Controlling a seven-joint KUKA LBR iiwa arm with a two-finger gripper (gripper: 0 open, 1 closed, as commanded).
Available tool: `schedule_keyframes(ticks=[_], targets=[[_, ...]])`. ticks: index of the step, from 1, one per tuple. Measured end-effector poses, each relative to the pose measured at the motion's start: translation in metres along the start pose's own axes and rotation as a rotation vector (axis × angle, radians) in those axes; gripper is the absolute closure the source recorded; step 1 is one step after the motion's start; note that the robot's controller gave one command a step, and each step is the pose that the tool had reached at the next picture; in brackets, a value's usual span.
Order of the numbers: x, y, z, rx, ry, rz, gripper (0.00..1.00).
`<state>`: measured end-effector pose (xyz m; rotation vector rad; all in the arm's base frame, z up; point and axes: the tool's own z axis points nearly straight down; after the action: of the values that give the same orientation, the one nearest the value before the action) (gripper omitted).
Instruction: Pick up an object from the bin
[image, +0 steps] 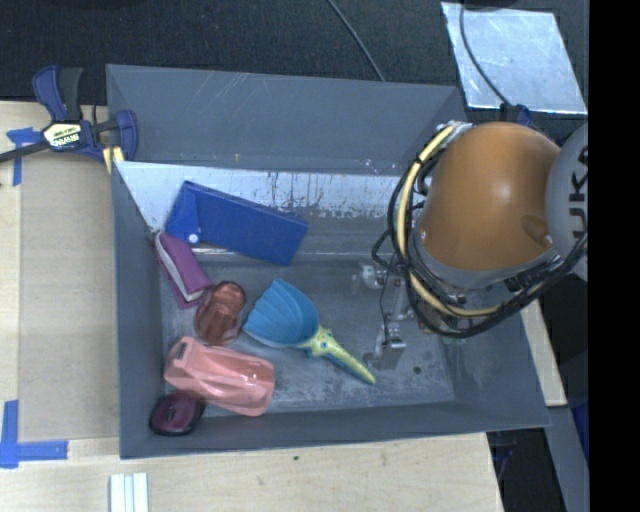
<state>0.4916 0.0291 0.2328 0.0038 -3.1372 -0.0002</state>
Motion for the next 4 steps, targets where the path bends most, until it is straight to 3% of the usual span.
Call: schedule_keyframes(ticks=[1,2,3,4], targets=[[-0.002,0.0,-0.003,0.0,-0.008,0.002,0.0],[-0.007,0.015,0.136,-0.002,-0.013,0.123,0.0],[-0.006,0.014,0.078,-0.002,-0.022,0.146,0.0],[-0.006,0.016,0.16,-0.001,-0.012,0.136,0.0]])
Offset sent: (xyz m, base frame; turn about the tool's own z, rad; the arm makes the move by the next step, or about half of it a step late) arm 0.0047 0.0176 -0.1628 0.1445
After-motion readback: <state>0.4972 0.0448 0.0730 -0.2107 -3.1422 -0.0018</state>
